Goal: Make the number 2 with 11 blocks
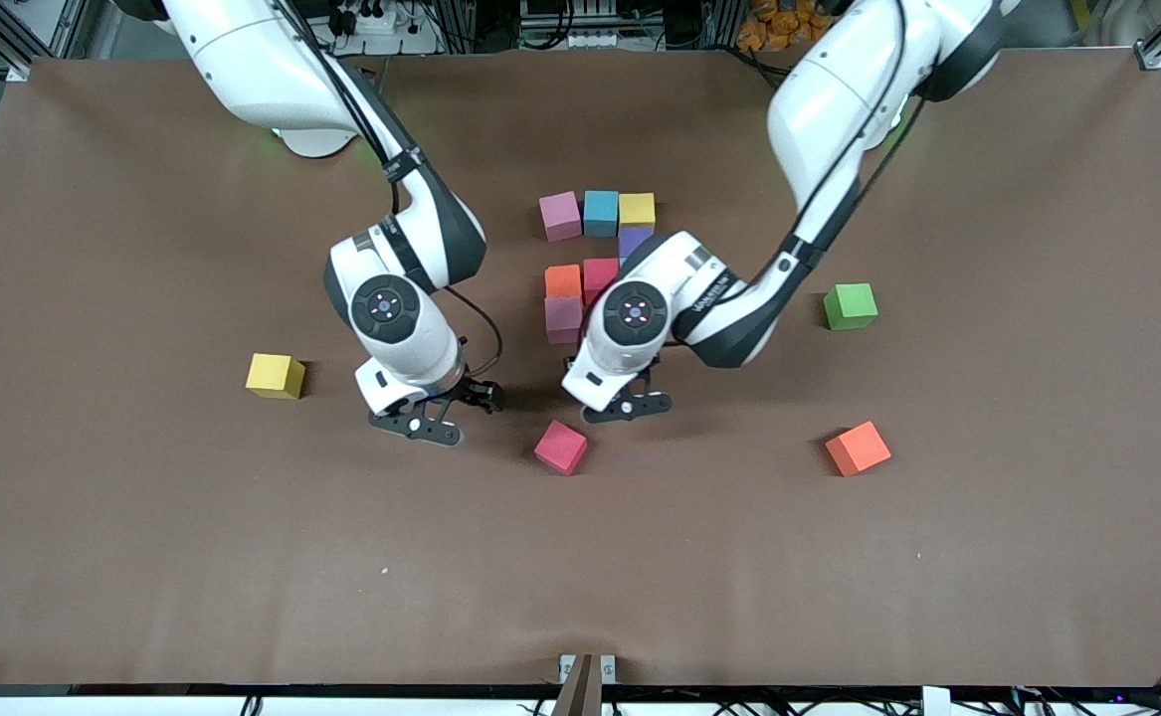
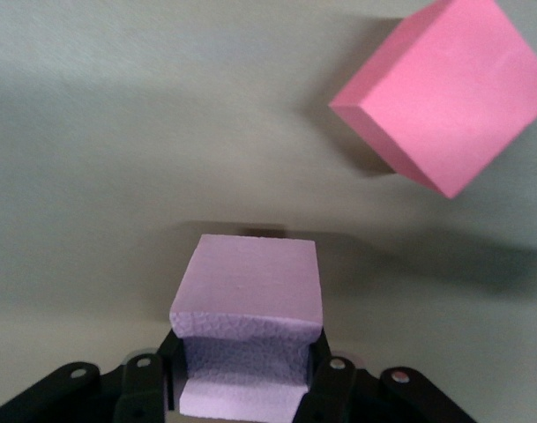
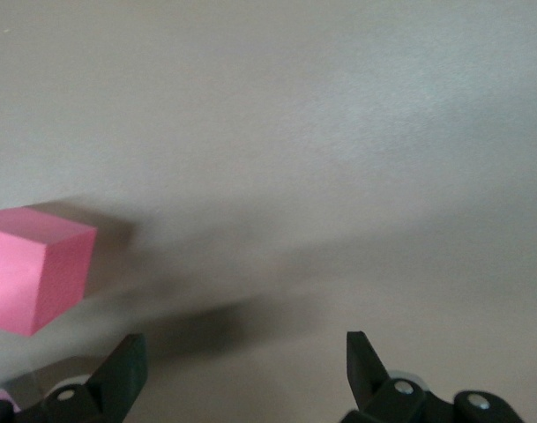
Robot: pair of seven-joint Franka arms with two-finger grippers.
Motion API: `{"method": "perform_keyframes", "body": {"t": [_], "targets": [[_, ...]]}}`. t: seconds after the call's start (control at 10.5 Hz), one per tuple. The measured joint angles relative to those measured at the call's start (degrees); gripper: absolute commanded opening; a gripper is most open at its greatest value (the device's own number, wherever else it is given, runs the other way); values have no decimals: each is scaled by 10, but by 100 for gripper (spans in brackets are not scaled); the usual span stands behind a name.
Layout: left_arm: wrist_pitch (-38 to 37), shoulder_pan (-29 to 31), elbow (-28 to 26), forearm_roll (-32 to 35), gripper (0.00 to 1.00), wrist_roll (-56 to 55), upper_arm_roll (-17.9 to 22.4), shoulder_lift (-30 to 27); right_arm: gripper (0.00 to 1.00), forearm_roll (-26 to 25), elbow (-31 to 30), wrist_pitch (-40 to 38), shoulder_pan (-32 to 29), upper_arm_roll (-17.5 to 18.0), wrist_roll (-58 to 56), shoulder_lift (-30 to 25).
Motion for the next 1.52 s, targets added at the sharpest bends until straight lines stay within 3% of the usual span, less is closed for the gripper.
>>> {"method": "perform_keyframes", "body": {"t": [0.29,0.76,1.05,1.52], "targets": [[-2,-24,20,-11,49,-41,7,16,100,1,3,-2,-9,0,-2,0],[-3,-40,37,-11,49,-42,11,35,100,55,13,-2,-14,-1,0,3],[-16,-44,42,-11,50,-40,12,36,100,57,38,-11,-49,-2,0,19],[-20,-50,43,-11,50,-4,12,36,100,57,43,-19,-51,3,0,23]]}}
